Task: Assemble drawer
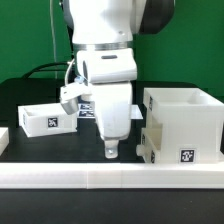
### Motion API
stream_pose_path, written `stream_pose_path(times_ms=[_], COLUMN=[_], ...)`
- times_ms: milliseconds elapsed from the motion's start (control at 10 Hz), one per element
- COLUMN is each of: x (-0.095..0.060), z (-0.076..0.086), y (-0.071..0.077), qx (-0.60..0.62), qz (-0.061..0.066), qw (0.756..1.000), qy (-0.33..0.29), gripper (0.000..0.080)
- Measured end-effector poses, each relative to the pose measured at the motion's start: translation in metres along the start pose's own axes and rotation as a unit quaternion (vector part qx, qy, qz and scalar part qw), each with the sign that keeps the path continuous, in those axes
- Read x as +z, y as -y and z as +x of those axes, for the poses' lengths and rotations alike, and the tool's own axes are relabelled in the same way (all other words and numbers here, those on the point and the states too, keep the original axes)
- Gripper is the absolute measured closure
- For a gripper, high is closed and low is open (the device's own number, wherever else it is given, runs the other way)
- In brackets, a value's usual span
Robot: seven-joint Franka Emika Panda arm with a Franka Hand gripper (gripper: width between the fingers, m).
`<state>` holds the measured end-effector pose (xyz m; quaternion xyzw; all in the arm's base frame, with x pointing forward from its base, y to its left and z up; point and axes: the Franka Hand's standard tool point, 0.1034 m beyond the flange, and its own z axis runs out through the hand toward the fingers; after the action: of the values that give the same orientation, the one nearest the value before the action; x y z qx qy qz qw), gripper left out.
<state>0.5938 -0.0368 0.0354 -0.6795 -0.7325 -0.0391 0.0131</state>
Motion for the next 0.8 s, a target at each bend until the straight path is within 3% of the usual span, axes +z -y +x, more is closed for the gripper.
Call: stream_pose_path(times_ms=[300,600,800], x=[-0.016,-0.037,-0.041], z=[-0.038,-0.049,-0.048], y=[0.018,0.051,0.066], qx=[0.05,0.11,0.129], qz=[0.0,-0.003,-0.004], qw=[0.999,0.994,0.992], qy=[-0.003,0.011,0.017], gripper=[0.0151,0.0151,0.0151])
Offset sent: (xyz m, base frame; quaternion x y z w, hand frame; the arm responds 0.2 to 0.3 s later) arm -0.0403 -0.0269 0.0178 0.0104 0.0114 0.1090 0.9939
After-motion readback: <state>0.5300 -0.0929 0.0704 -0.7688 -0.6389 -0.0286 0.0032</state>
